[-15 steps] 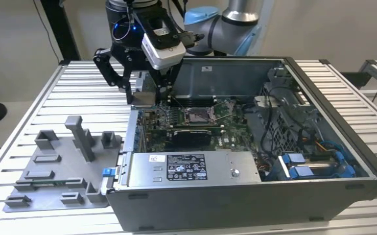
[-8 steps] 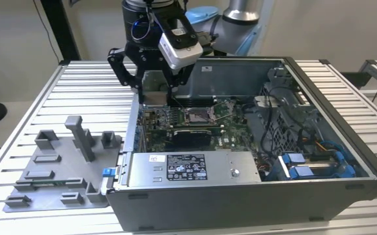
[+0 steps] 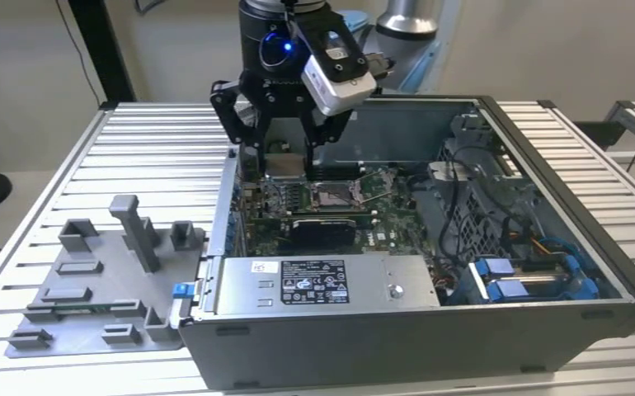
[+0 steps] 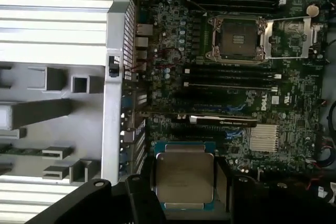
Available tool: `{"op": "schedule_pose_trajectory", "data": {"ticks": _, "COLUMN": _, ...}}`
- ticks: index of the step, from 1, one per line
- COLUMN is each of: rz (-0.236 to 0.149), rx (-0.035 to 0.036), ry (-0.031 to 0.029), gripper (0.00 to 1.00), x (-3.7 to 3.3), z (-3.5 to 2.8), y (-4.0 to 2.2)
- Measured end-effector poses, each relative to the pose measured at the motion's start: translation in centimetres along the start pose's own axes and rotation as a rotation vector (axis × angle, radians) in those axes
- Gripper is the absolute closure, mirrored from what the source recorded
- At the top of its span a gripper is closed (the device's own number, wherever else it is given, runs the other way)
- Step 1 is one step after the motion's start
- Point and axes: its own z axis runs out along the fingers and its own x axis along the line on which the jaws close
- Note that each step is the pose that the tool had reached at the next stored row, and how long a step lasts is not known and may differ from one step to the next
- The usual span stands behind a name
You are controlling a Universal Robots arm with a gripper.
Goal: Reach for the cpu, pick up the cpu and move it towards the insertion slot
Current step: 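Pick up the cpu and move it towards the insertion slot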
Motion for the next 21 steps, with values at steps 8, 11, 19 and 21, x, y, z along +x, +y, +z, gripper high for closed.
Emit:
{"op": "schedule_pose_trajectory", "data": {"ticks": 8, "rz": -0.001, "rx": 0.0, "ry": 0.0, "gripper": 1.0, "x": -2.45, "z": -0.04, "y": -0.03}}
{"op": "schedule_pose_trajectory", "data": {"ticks": 11, "rz": -0.001, "rx": 0.0, "ry": 0.0, "gripper": 1.0, "x": -3.26, "z": -0.05, "y": -0.03}}
{"op": "schedule_pose_trajectory", "data": {"ticks": 19, "rz": -0.002, "rx": 0.0, "ry": 0.0, "gripper": 1.0, "x": -4.84, "z": -0.06, "y": 0.37}}
{"op": "schedule_pose_trajectory", "data": {"ticks": 21, "rz": -0.002, "rx": 0.0001, "ry": 0.0, "gripper": 1.0, "x": -5.13, "z": -0.05, "y": 0.68}}
